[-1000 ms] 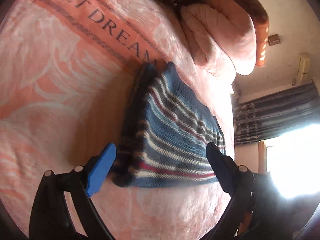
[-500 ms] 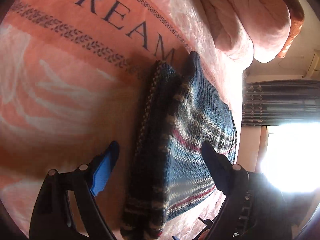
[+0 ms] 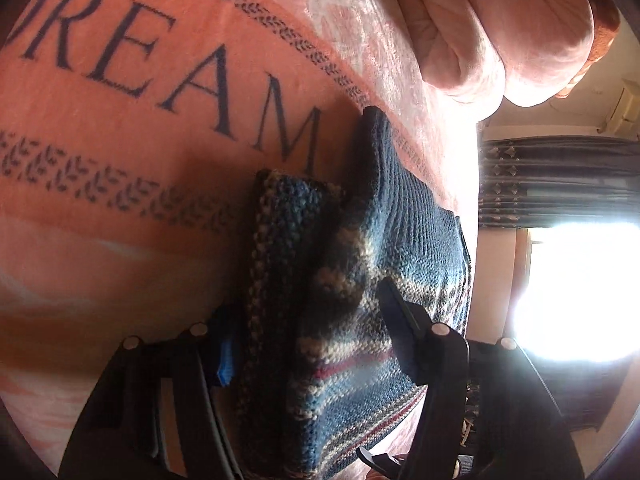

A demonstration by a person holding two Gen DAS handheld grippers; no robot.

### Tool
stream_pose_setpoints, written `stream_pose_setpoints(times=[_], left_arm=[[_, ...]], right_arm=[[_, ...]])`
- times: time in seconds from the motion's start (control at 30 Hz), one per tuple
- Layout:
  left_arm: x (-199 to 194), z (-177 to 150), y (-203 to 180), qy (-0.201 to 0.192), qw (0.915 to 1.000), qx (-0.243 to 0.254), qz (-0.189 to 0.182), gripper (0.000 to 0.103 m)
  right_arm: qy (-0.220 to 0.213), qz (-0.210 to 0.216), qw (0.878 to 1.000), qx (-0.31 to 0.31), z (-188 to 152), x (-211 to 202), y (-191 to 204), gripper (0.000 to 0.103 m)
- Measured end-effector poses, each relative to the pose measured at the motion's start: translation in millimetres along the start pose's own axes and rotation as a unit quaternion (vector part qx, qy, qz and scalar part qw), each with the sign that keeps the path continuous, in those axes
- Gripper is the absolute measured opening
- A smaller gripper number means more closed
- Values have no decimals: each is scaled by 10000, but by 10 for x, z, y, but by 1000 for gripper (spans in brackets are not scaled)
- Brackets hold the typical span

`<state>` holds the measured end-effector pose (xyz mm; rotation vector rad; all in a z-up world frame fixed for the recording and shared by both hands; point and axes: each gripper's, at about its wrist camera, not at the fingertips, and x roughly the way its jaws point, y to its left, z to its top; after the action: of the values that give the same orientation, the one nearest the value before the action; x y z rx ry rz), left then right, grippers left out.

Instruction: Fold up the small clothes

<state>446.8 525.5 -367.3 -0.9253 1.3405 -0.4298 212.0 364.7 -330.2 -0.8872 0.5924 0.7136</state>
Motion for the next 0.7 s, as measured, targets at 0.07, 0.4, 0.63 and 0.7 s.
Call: stream_pose_setpoints(times=[0.07,0.4,0.63,0.7], left_arm=[[3,17,6,14,10000,-46,-12,59],[19,76,-22,149,9996,1,252,40],[39,130,-79,144,9994,-9,320,32],[38,146,-100,150,9993,-4,352,29]], right_arm=[[-46,-52,10000,-12,65,31,22,71],[-101,-200,9996,141,294,153,39,68],[-98,-146,9993,335,327,173,7,46],[-104,-106,9989,438,334,161,-22,40]])
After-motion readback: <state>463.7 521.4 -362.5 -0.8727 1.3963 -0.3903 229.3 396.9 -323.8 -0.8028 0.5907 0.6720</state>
